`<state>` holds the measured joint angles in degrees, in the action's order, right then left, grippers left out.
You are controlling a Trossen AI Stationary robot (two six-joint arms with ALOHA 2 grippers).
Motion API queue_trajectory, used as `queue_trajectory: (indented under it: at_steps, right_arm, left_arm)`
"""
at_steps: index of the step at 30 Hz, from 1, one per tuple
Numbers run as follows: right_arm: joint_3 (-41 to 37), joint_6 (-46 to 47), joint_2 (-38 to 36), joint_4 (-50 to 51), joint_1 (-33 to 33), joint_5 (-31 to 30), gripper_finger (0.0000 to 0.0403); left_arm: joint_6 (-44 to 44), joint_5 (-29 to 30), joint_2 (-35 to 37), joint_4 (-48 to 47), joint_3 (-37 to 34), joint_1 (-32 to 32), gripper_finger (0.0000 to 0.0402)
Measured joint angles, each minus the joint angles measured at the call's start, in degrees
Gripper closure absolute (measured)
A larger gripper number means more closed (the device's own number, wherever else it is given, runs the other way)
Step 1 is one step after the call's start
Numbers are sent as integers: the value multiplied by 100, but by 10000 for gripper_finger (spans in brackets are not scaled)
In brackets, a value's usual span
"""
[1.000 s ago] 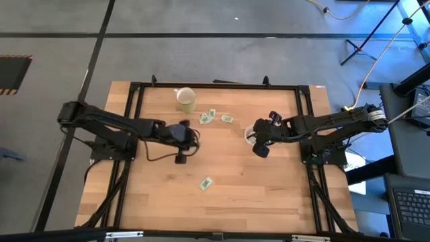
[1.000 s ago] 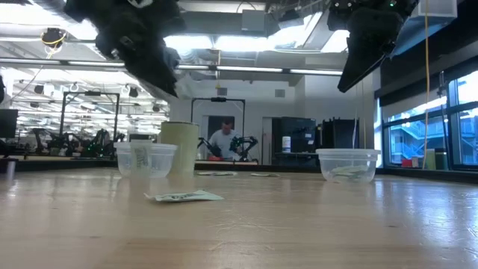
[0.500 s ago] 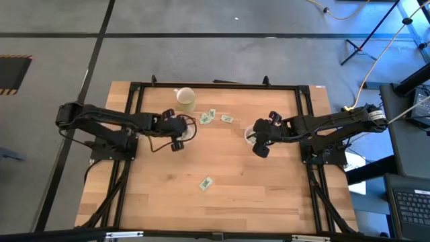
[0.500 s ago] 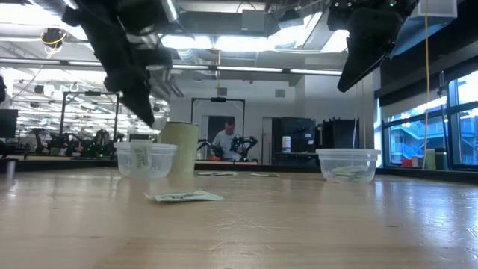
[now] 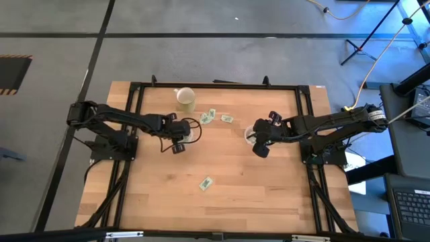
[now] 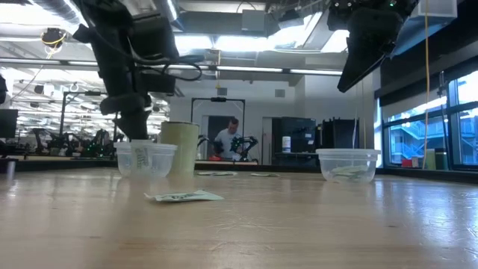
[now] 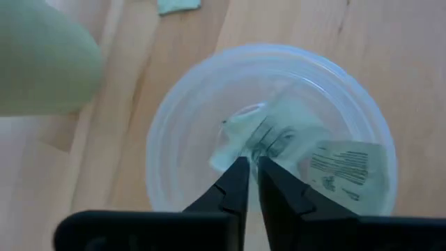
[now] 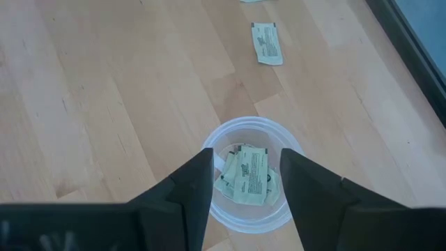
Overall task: Pick and place Stevia / Truvia into bins
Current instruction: Put the stevia packet into the left transparent container
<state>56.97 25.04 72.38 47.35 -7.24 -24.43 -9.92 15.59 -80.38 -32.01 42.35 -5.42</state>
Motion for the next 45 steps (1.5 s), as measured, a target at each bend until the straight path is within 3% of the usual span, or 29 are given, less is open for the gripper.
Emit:
queue_trajectory:
  at_steps: [8, 15, 19, 31, 38, 45]
  right_arm:
    - [0, 7, 0, 3, 1, 0, 233]
    - [0, -4, 0, 14, 0, 0, 233]
    - [0, -4, 0, 13, 0, 0, 233]
    - [0, 7, 0, 1, 0, 0, 233]
    - [0, 13, 0, 2, 0, 0, 233]
    - [0, 31, 0, -19, 0, 0, 233]
  left_arm:
    - [-27, 82, 590, 62, 0, 8, 325]
    - [439, -1705, 995, 1632, 4, 496, 316]
    - [474, -2135, 828, 2380, 4, 931, 315]
    - [1666, -1954, -440, 3373, 4, 2222, 315]
    - [2643, -1153, -953, 3495, 4, 2838, 315]
    - [2824, -990, -1298, 3820, 4, 3122, 292]
